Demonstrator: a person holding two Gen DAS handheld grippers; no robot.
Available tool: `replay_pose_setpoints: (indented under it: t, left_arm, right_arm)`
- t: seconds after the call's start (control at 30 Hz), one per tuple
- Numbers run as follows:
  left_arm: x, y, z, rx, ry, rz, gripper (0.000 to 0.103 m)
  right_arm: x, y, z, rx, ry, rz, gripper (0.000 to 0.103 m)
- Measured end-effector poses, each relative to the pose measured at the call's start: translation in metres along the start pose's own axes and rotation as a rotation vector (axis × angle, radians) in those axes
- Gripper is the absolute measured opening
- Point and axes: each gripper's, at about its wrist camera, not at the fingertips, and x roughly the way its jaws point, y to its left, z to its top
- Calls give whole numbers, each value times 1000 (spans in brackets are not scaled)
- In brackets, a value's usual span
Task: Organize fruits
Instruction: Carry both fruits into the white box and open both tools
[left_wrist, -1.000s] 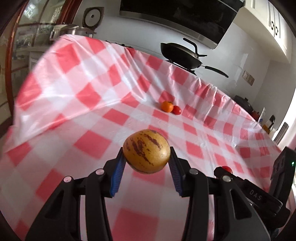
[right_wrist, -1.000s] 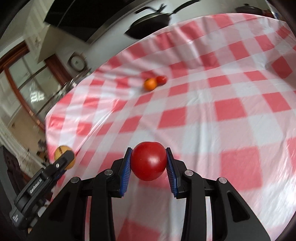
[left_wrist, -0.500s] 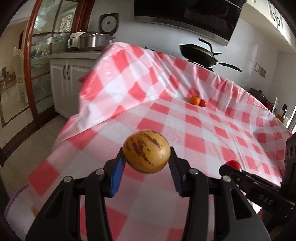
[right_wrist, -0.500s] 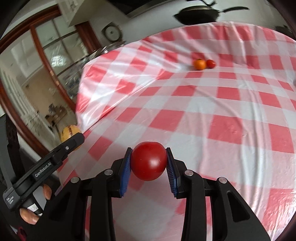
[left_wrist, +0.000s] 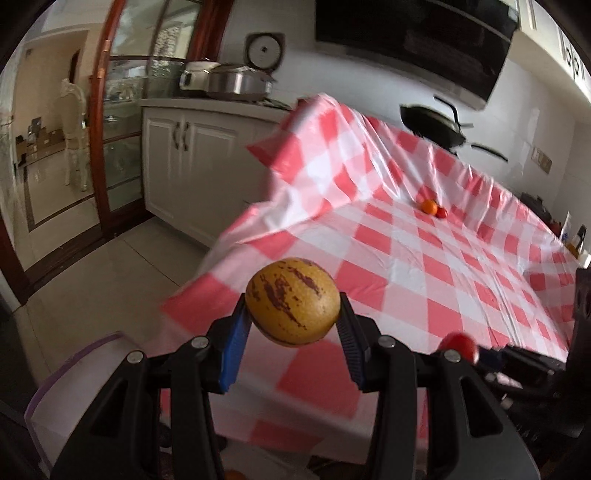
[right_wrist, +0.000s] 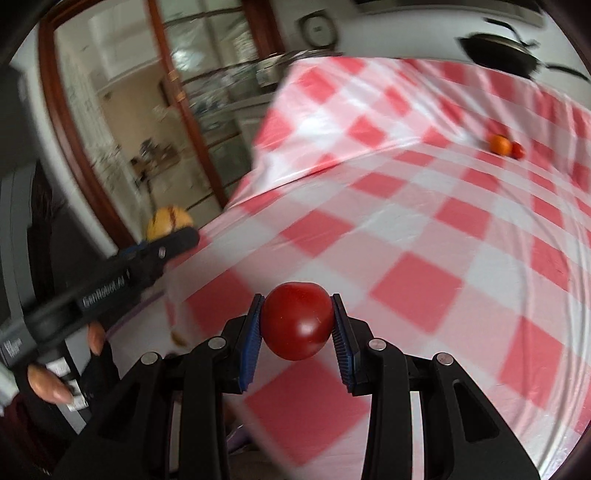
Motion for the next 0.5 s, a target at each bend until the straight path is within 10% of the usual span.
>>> replay_pose_setpoints:
  t: [0.27, 0.5]
  left_arm:
    - [-38, 71, -25, -82, -6, 108, 46]
    - [-22, 135, -69, -173, 163, 235, 46]
  right_arm:
    - [15, 77, -19, -259, 52, 121, 36]
    - [55, 129, -54, -450, 207, 189, 36]
